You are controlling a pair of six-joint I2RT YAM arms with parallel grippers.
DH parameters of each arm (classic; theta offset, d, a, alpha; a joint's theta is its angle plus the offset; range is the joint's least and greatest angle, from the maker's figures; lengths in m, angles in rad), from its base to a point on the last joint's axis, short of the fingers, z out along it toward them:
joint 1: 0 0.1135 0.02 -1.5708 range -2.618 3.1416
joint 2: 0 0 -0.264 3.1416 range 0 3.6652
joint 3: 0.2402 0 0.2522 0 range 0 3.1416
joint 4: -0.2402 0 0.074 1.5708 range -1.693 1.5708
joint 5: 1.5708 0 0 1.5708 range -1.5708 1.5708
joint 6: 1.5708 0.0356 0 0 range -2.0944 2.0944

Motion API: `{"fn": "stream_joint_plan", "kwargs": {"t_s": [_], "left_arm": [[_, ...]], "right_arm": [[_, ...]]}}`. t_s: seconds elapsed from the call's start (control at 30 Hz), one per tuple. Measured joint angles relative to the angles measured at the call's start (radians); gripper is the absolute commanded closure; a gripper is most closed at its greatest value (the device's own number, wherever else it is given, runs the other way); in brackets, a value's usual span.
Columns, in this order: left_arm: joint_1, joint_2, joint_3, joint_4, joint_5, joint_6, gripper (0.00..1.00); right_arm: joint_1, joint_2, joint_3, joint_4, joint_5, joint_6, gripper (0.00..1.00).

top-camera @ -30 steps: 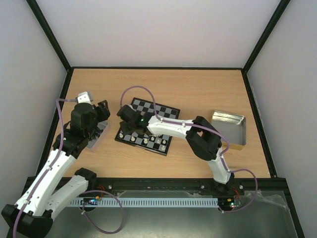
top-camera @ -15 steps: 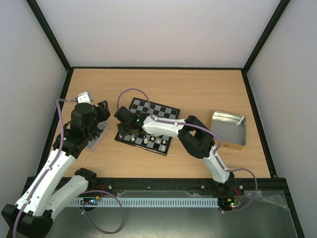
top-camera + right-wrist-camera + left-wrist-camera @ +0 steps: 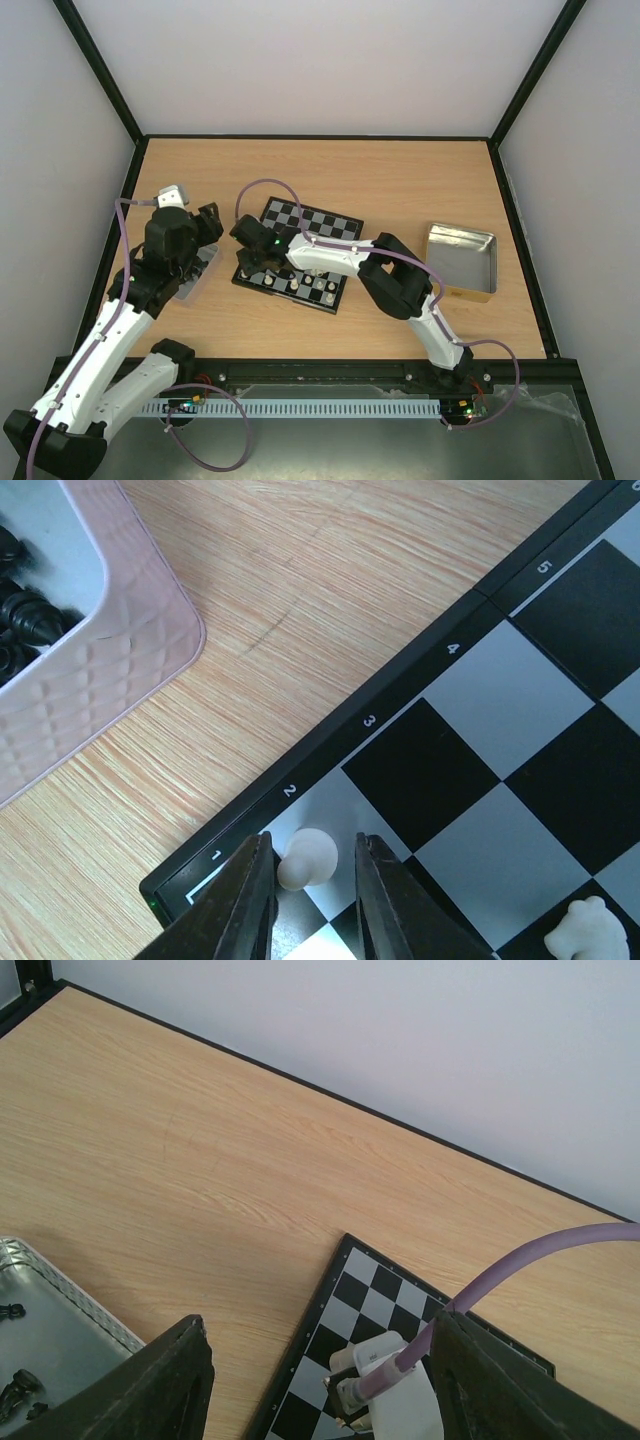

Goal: Set up the chess pieces on the board
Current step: Place the chess piece on the chessboard, then pick up the chess piece from the chessboard.

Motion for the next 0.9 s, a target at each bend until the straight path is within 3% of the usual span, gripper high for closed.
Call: {"fn": "stream_joint_plan", "kwargs": {"t_s": [0.37, 0.63, 0.9], "left_arm": [[0.0, 0.001, 0.0, 0.0, 0.001, 0.0, 0.36], [0.0, 0.013, 0.0, 0.0, 0.021, 0.0, 0.35], [0.0, 0.034, 0.0, 0.001, 0.045, -0.001, 0.35]], "right_arm": [[-0.004, -0.09, -0.01, -0.004, 0.029, 0.007, 0.76], [-0.063, -0.249, -0.188, 0.028, 0.056, 0.082, 0.71], [-0.109, -0.277, -0.325, 0.013, 0.068, 0.155, 0.69]]}}
